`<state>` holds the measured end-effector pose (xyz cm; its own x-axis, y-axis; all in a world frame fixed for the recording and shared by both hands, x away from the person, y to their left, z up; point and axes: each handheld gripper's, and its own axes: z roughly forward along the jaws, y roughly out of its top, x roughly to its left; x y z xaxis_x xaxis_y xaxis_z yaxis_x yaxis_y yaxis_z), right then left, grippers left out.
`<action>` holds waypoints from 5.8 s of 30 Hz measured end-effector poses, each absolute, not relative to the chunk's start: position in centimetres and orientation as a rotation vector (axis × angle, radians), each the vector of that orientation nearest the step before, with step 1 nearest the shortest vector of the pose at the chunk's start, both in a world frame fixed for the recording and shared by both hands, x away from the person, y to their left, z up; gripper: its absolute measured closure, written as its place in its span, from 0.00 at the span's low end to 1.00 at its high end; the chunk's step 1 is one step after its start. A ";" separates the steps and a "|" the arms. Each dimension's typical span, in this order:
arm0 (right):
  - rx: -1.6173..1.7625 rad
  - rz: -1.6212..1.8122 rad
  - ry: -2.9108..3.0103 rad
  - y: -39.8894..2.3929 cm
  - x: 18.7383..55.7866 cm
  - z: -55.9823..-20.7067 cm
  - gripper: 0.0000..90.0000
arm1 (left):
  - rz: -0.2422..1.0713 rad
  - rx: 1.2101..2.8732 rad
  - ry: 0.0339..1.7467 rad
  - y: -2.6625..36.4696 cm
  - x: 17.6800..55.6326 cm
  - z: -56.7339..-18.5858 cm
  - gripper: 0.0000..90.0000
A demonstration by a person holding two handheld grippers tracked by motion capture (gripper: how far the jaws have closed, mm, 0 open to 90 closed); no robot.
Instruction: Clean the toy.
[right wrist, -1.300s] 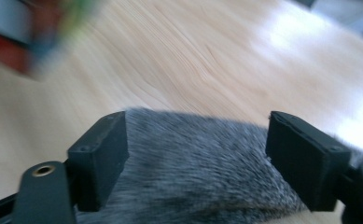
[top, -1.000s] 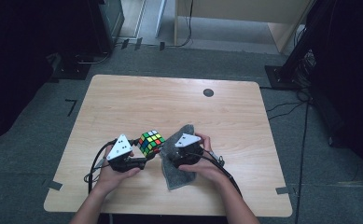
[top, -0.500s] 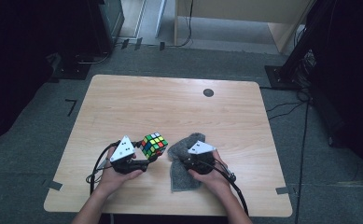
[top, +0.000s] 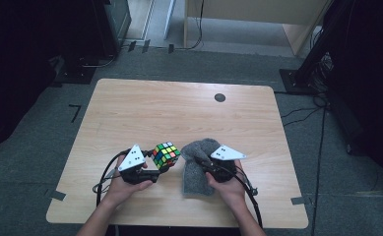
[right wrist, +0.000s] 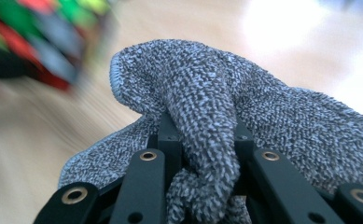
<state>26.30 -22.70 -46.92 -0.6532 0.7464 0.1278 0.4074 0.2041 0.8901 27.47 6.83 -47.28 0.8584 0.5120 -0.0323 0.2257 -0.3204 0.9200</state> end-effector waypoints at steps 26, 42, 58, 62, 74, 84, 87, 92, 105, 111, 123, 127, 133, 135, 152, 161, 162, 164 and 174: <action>1.041 1.685 2.121 -21.0 24.4 -43.6 0.80 | 0.327 1.968 0.420 4.1 25.6 -47.4 0.38; 0.982 1.655 2.134 -20.1 23.8 -43.0 0.79 | 0.325 1.948 0.440 4.3 25.7 -47.2 0.38; 0.982 1.596 2.121 -19.6 23.6 -42.7 0.78 | 0.299 1.943 0.453 4.2 25.7 -47.1 0.38; 1.119 1.566 2.082 -21.1 24.6 -43.6 0.79 | 0.295 1.928 0.454 4.4 25.7 -46.7 0.38; 0.971 1.565 2.102 -19.7 23.5 -42.4 0.78 | 0.291 1.921 0.454 4.5 25.7 -46.7 0.38; 0.986 1.612 2.089 -20.1 23.4 -42.2 0.78 | 0.303 1.940 0.444 4.3 25.6 -46.8 0.38; 0.937 1.595 2.109 -19.1 22.9 -42.0 0.78 | 0.314 1.939 0.434 4.2 25.4 -46.6 0.38; 1.108 1.554 2.068 -21.0 24.3 -43.3 0.78 | 0.307 1.921 0.439 4.6 25.5 -46.4 0.38; 1.062 1.620 2.066 -20.5 24.0 -43.0 0.78 | 0.303 1.913 0.426 4.5 25.3 -46.4 0.38; 1.029 1.638 2.065 -20.3 23.5 -42.5 0.78 | 0.295 1.917 0.438 4.4 25.5 -46.4 0.38; 1.106 1.567 2.045 -20.9 24.0 -43.1 0.78 | 0.297 1.900 0.436 4.6 25.4 -46.2 0.38; 0.980 1.637 2.070 -19.5 22.9 -42.1 0.78 | 0.309 1.924 0.428 4.3 25.3 -46.5 0.38; 1.038 1.577 2.057 -19.9 23.4 -42.4 0.78 | 0.313 1.911 0.434 4.5 25.3 -46.3 0.38; 1.100 1.559 2.049 -20.6 23.8 -42.9 0.78 | 0.323 1.922 0.444 4.5 25.4 -46.3 0.38; 0.921 1.462 2.088 -19.1 23.5 -43.6 0.75 | 0.292 2.055 0.584 3.5 26.1 -46.1 0.38; 1.027 1.618 2.022 -21.2 24.2 -43.5 0.75 | 0.198 1.888 0.509 5.2 26.2 -45.7 0.38; 1.025 1.627 2.019 -21.2 24.1 -43.4 0.75 | 0.211 1.905 0.495 5.1 26.1 -45.8 0.38; 0.991 1.689 2.014 -20.9 23.7 -43.0 0.75 | 0.237 1.935 0.472 4.6 25.9 -45.9 0.38; 1.041 1.608 1.998 -21.3 24.3 -43.9 0.75 | 0.271 1.889 0.478 5.2 25.8 -45.6 0.38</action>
